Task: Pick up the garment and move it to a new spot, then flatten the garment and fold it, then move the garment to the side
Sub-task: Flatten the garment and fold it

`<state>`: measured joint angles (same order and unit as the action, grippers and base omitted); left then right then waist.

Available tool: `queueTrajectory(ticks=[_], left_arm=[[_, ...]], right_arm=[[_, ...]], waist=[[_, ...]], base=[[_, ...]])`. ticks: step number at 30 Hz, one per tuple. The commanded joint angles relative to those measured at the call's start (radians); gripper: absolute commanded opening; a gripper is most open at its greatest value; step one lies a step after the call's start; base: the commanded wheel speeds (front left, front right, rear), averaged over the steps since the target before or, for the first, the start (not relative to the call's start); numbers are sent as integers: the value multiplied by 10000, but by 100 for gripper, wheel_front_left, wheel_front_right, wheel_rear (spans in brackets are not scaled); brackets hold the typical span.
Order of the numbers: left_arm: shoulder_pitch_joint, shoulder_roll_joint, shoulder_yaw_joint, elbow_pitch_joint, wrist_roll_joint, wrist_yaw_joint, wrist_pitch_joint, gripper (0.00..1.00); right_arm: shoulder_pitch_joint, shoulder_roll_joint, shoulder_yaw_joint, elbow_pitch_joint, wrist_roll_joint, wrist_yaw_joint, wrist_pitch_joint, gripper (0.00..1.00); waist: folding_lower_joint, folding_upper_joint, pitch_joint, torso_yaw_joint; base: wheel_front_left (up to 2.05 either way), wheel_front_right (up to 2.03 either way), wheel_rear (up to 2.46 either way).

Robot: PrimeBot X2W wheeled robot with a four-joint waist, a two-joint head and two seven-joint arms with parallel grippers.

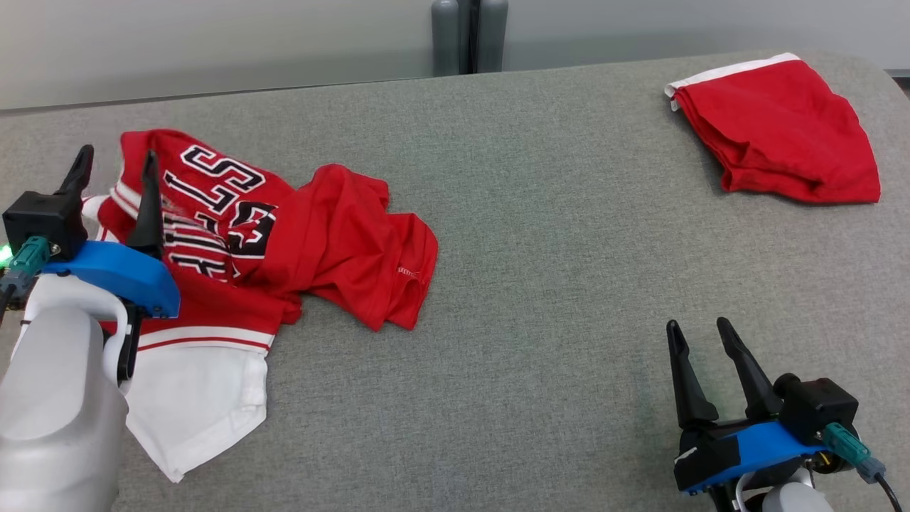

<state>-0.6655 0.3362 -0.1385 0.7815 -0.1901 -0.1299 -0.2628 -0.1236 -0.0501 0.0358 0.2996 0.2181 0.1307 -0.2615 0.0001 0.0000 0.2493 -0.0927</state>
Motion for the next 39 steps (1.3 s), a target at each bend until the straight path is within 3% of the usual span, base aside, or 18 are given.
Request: queueTrajectory(ticks=[1, 4, 11, 21, 31, 39], left_arm=[[187, -17, 128, -188, 51, 24, -26, 100], [500, -149, 311, -572, 29, 85, -25, 100], [2157, -692, 1097, -2881, 196, 185, -26, 100], [4596, -1792, 1801, -5368, 661, 92, -25, 100], [6351, -2396, 2020, -6266, 1029, 86, -26, 100], [7077, -2615, 1827, -6190, 1191, 74, -26, 100]], right_arm=[[-8, -6, -50, -36, -11, 3, -49, 100], [60, -6, -88, -9, -12, 3, -49, 100], [191, -6, -37, -29, 16, 2, -49, 100], [419, -7, 132, -310, 23, 2, -49, 100], [772, -7, 227, -459, 3, 3, -49, 100], [953, -7, 323, -418, 52, 3, -49, 100]], waist=[[-1, 0, -33, 46], [-1, 0, -118, 127], [-1, 0, -587, 494], [-1, 0, -1214, 1107], [-1, 0, -1717, 1515], [-1, 0, -1851, 1650]], base=[[0, 0, 0], [0, 0, 0], [0, 0, 0], [0, 0, 0], [0, 0, 0], [0, 0, 0]])
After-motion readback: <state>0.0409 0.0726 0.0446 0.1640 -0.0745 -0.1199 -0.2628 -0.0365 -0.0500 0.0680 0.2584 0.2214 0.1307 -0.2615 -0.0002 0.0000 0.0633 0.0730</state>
